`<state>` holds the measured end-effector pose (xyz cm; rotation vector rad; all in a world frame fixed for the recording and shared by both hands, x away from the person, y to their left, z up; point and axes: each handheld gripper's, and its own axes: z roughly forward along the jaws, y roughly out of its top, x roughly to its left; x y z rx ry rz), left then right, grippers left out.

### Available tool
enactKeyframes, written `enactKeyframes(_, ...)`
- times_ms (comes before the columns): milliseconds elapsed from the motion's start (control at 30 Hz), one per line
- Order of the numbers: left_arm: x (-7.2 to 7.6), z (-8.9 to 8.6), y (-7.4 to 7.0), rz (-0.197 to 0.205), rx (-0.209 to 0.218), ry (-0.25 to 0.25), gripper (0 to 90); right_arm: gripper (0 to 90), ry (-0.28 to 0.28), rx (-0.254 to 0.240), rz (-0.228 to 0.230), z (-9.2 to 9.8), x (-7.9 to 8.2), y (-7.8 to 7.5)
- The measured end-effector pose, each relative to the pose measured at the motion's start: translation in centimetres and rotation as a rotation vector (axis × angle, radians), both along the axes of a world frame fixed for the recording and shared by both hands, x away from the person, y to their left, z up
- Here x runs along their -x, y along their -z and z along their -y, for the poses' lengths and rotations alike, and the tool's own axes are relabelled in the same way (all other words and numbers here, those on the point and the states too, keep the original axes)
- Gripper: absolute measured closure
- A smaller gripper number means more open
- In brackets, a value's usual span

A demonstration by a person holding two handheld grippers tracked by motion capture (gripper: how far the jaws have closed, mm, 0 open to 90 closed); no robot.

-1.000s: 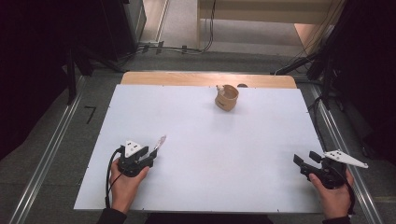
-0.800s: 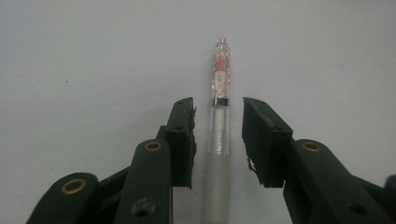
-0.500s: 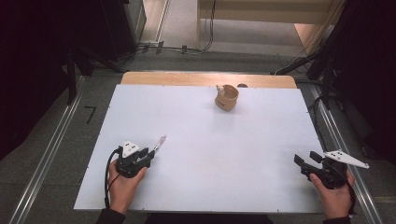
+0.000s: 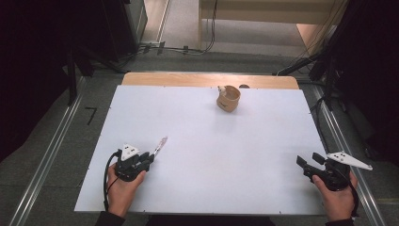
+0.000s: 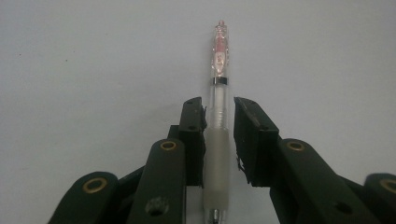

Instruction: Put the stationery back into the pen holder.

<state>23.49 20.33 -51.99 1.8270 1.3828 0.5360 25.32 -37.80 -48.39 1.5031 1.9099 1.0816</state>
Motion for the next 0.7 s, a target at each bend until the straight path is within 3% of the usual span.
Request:
enactKeyframes(200, 0.48, -0.35, 0.13, -0.022, 0.003, 0.016, 79.8, 30.3, 0.003, 0.0, 0.0, 0.05, 0.05, -0.03)
enactKeyframes(367, 0.38, -0.15, 0.14, -0.037, -0.023, 0.036, 80.5, 30.3, 0.0, 0.001, 0.0, 0.0, 0.07, -0.02)
enactKeyframes(433, 0.23, -0.39, 0.21, -0.053, 0.008, 0.033, 80.7, 30.3, 0.001, 0.001, -0.001, -0.02, 0.05, 0.01)
enactKeyframes(700, 0.44, -0.24, 0.41, -0.031, -0.007, 0.033, 80.8, 30.3, 0.001, 0.002, 0.0, -0.17, 0.15, -0.07)
